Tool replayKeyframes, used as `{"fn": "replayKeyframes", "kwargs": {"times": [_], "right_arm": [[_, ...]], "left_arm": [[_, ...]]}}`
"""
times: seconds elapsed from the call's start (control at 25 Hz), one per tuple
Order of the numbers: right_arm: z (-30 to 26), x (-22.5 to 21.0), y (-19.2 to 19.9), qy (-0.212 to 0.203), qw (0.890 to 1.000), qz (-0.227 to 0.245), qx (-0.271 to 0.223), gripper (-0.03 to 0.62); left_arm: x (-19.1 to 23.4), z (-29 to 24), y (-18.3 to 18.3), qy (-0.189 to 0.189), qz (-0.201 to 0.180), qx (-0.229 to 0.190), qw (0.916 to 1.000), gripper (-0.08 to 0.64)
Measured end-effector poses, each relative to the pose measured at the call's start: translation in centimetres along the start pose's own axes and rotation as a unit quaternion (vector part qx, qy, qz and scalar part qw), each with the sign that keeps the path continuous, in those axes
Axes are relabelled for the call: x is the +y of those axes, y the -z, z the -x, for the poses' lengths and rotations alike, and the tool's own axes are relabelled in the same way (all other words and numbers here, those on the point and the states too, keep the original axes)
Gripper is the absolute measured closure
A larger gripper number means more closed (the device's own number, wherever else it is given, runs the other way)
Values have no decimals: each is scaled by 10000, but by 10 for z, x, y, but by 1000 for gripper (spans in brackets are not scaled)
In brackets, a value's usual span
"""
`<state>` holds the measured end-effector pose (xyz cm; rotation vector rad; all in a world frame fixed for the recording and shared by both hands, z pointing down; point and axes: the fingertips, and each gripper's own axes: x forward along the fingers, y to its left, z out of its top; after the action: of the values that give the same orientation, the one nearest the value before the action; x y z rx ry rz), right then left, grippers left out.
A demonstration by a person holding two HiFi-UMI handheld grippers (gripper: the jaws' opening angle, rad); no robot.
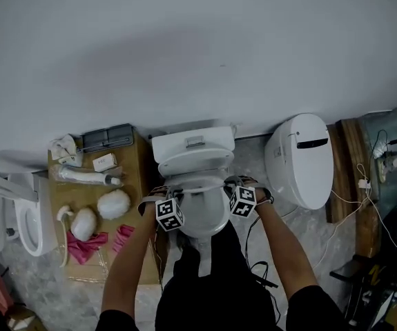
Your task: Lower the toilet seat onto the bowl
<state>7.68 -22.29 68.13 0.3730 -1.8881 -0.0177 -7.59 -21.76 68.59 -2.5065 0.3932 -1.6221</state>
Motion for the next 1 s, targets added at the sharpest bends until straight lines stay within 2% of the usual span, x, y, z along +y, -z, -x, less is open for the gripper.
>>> {"fn": "replayKeyframes", "kwargs": {"times": [0.16, 0.36, 0.52, 0.76, 0.88, 1.0], "right_arm": [[2, 18, 7, 42, 9999, 135, 17, 522], [2, 35, 13, -16, 9982, 606, -30, 525], [1, 53, 19, -230, 9949, 964, -178, 525], [-3, 73, 24, -473, 9905, 1240, -372, 525], [-6, 89, 30, -713, 9870, 1383, -397, 522], [-11, 111, 37, -957, 9829, 1533, -362, 515]], "left_arm": [[-19, 1, 0, -75, -134, -73, 9999, 510], [-36, 0, 0, -67, -220, 60, 9997, 508], [-53, -2, 3, -80, -334, 205, 9992, 505], [-72, -4, 7, -230, -411, 266, 9985, 505], [-88, -7, 10, -162, -431, 295, 9985, 499], [-110, -12, 15, 60, -574, 300, 9979, 492]]}}
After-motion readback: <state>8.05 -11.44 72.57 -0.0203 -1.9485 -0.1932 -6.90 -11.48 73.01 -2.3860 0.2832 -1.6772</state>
